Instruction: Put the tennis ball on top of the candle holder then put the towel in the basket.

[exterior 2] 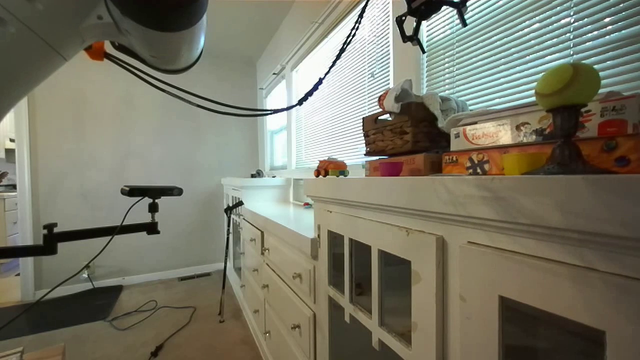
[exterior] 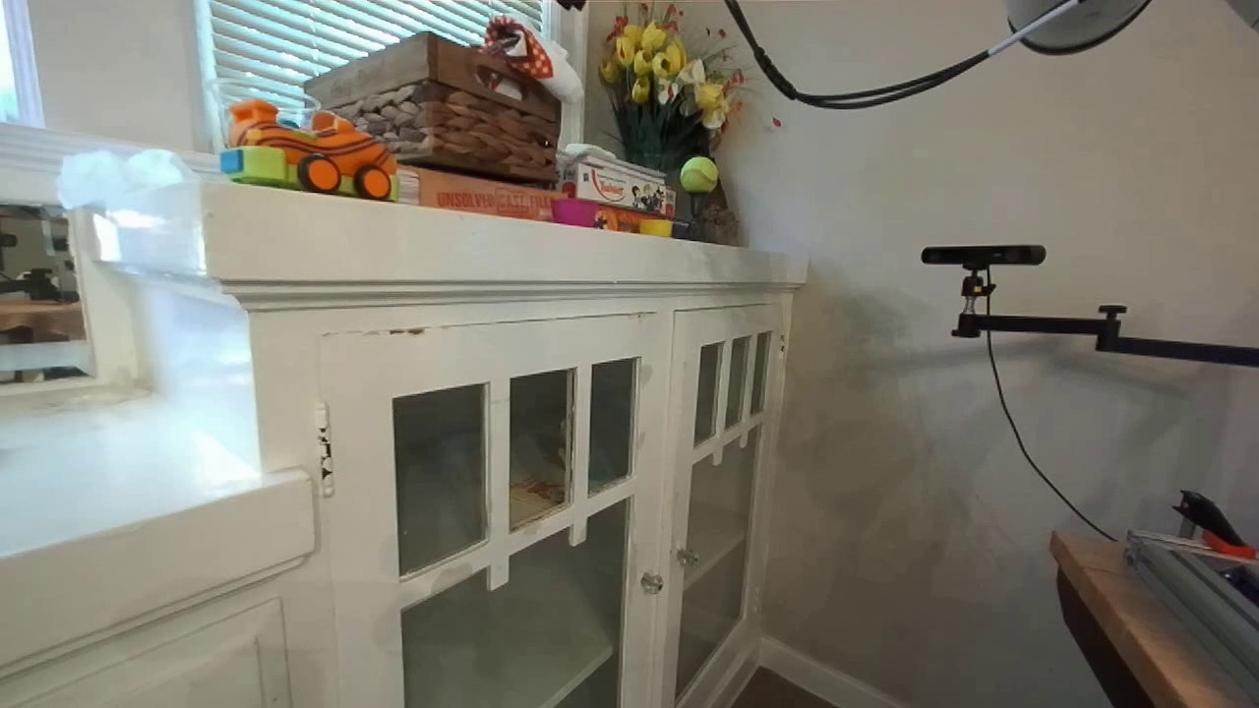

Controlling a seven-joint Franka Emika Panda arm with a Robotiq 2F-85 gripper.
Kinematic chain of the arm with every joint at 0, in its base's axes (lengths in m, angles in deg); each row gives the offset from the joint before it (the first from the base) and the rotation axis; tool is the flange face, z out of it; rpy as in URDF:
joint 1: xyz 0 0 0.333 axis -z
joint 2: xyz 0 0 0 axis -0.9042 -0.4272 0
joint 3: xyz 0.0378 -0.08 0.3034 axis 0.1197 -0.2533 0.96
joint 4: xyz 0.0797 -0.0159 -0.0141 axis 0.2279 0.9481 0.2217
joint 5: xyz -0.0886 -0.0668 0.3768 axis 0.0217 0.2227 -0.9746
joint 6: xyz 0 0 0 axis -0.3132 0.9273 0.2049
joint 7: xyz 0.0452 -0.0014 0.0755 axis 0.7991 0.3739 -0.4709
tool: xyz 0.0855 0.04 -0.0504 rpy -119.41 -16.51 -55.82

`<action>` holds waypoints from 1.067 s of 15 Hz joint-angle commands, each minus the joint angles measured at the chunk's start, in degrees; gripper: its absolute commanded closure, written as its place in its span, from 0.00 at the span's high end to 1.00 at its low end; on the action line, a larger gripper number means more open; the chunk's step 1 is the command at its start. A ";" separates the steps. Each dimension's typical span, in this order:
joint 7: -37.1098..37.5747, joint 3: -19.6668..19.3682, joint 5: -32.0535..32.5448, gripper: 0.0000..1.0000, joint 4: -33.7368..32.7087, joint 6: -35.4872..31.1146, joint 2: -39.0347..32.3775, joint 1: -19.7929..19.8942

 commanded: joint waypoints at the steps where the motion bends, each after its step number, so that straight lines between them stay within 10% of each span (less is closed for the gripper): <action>1: -3.31 0.34 0.11 1.00 2.02 3.21 0.31 2.13; 16: -17.22 5.55 -4.82 1.00 -1.68 12.03 -9.82 6.82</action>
